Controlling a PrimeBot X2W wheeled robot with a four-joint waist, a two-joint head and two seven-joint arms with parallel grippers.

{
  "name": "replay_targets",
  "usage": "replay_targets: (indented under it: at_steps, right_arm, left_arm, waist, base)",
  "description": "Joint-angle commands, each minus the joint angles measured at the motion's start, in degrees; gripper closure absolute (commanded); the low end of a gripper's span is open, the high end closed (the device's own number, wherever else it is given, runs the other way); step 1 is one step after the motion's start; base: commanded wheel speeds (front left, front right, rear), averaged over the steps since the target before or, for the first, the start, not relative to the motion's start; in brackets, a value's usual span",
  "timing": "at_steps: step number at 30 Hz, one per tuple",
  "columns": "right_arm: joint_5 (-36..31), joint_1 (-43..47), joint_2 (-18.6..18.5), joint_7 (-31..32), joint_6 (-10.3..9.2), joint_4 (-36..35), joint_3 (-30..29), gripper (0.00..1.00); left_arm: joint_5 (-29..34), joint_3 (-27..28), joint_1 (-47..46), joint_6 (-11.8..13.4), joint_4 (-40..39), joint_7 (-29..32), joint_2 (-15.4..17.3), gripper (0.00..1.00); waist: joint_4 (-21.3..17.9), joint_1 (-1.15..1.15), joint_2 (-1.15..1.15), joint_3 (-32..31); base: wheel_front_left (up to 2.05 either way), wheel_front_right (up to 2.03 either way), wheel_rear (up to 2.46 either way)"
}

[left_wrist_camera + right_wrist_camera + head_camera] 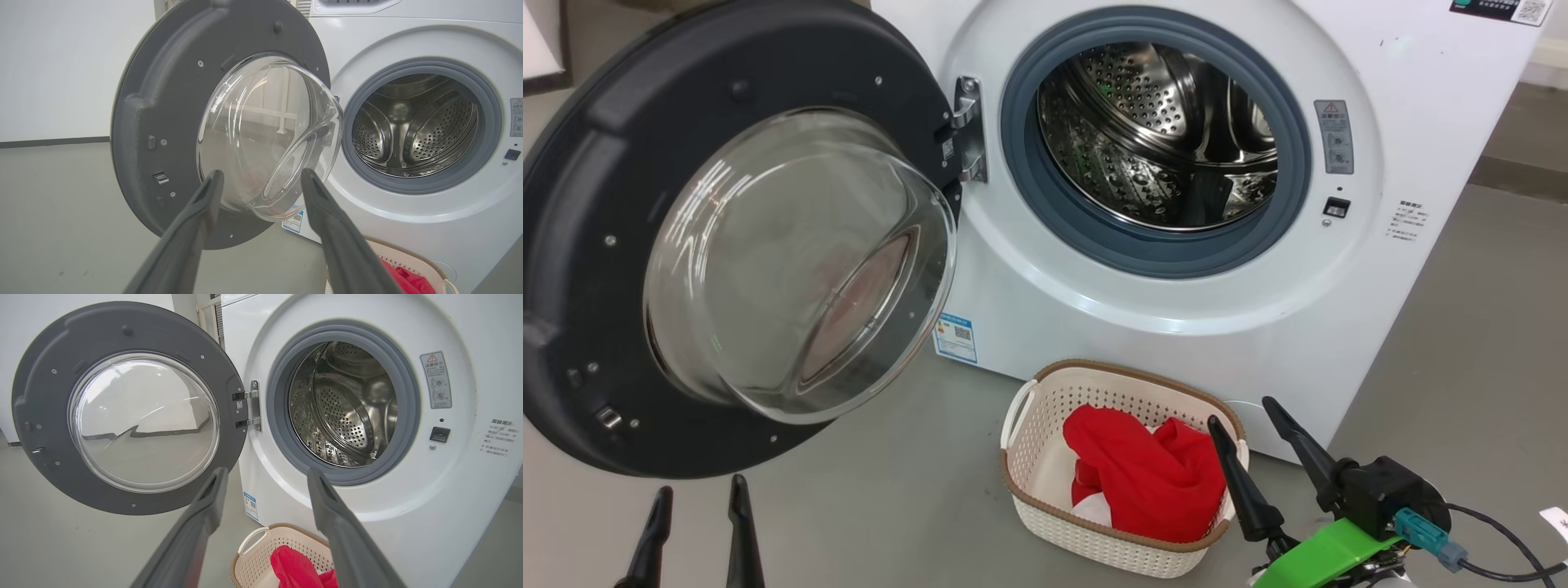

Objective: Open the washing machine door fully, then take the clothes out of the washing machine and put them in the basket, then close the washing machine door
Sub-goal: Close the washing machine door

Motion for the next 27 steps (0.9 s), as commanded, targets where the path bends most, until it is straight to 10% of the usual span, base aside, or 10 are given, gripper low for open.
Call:
replay_targets:
  at_steps: [1, 26, 27]
  right_arm:
    - [0.1, -2.6, -0.1, -0.4, 0.37, -1.2, 1.4, 0.00]
    - [0.7, -3.5, -0.1, -0.4, 0.37, -0.3, 2.0, 0.00]
    - [0.7, -3.4, -0.1, -0.4, 0.37, -0.3, 2.0, 0.00]
  left_arm:
    - [-0.1, 2.2, -0.9, 0.5, -1.8, -0.2, 0.6, 0.00]
    - [-0.3, 2.7, -1.1, 2.6, -2.3, 0.1, 1.3, 0.02]
    - [-0.4, 2.7, -1.2, 2.7, -2.3, 0.2, 1.4, 0.51]
  waist:
    - [0.3, 0.00, 0.00, 0.3]
    - [0.7, 0.00, 0.00, 0.8]
    - [0.7, 0.00, 0.00, 0.7]
  base:
    - [0.00, 0.00, 0.00]
    - [0.00, 0.00, 0.00]
    - [0.00, 0.00, 0.00]
